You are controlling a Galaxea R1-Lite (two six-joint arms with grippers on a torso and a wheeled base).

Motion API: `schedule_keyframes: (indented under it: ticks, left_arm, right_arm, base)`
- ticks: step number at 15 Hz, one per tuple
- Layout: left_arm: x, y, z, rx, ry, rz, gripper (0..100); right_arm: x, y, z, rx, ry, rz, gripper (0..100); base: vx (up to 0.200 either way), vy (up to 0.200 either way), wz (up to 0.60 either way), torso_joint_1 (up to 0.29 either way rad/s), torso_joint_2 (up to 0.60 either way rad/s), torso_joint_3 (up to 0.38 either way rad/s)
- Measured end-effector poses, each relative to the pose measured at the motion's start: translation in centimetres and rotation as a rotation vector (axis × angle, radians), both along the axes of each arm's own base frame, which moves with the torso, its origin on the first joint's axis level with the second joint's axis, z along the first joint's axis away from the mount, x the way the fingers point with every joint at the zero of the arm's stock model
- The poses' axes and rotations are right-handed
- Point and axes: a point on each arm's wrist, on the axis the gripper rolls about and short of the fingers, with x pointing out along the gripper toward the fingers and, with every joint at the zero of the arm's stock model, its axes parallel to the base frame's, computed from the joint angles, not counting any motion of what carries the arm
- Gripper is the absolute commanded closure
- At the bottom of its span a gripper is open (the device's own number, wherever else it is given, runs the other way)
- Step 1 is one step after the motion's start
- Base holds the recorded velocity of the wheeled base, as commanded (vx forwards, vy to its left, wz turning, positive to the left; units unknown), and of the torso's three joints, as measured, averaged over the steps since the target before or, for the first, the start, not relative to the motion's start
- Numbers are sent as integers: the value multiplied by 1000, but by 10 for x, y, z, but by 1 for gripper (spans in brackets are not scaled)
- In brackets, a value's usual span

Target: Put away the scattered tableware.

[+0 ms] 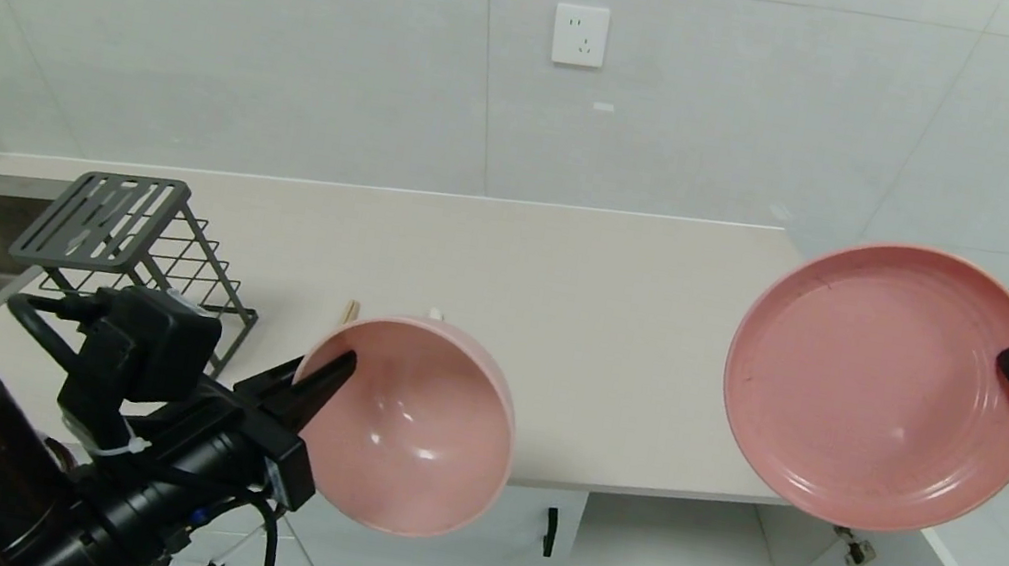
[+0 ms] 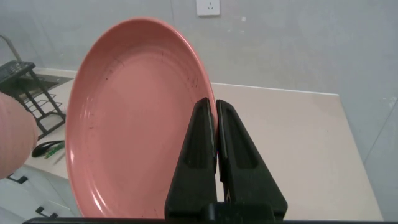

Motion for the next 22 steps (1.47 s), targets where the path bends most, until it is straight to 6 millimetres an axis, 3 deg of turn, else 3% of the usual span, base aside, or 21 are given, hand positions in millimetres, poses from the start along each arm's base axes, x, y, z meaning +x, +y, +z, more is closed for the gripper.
schedule_keyframes:
  ticks: [22]
  left_arm:
    - [-22,1,-5,16,26,-61,100]
  right_arm:
    - [1,0,-4,-46,-7,-17,100]
  base:
    - [0,0,0,-72,148,75]
